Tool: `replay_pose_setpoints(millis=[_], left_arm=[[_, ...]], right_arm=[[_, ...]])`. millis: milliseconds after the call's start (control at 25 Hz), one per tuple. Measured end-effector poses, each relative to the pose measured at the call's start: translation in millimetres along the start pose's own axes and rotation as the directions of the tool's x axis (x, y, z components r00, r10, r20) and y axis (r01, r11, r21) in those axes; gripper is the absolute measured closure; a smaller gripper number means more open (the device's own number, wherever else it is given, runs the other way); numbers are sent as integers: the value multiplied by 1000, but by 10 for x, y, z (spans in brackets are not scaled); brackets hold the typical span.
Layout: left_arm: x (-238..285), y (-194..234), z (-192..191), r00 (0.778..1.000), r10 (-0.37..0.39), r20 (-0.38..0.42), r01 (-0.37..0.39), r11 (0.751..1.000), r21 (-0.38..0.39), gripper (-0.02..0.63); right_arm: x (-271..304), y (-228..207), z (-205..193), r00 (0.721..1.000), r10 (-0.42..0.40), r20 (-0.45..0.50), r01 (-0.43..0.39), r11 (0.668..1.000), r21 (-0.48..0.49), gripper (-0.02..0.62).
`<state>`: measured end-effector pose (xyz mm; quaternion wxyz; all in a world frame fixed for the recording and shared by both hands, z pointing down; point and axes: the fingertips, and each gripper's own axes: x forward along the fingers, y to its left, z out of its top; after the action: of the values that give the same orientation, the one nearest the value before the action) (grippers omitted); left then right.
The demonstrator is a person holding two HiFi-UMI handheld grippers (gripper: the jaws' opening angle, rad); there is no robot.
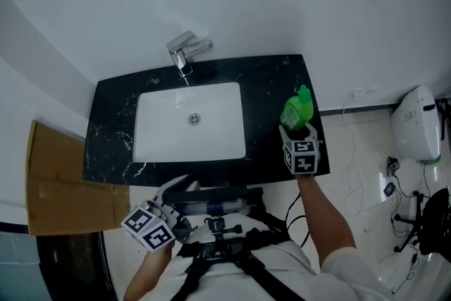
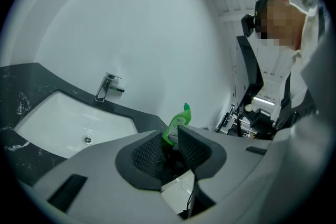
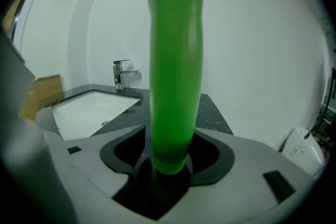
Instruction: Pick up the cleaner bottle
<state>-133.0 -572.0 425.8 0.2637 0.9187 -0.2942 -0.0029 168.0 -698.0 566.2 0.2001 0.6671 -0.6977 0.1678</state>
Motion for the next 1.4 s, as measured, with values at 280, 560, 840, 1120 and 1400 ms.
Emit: replay_pose_setpoints(millis=[280, 560, 840, 1120, 1400], left_arm=[[44, -30, 4, 1000, 17, -5, -17, 1000, 4, 508], [49, -47, -32, 999, 51, 4, -51, 999, -9, 507], [103, -97, -98, 995, 95, 7, -95, 995, -20, 508], [209, -187, -166, 993, 121, 5, -121, 992, -28, 508], [257, -147, -239, 994, 108, -6, -109, 993, -51, 508]], right_arm=[[84, -34, 42, 1000, 13, 10, -12, 1000, -7, 348], [185, 9, 34, 999, 37, 4, -37, 999, -19, 348], [257, -15, 19, 998, 57, 19, -57, 998, -24, 348], [265, -1, 91, 995, 83, 62, -83, 997, -1, 348], [240, 11, 149, 991, 97, 95, -98, 995, 9, 348]])
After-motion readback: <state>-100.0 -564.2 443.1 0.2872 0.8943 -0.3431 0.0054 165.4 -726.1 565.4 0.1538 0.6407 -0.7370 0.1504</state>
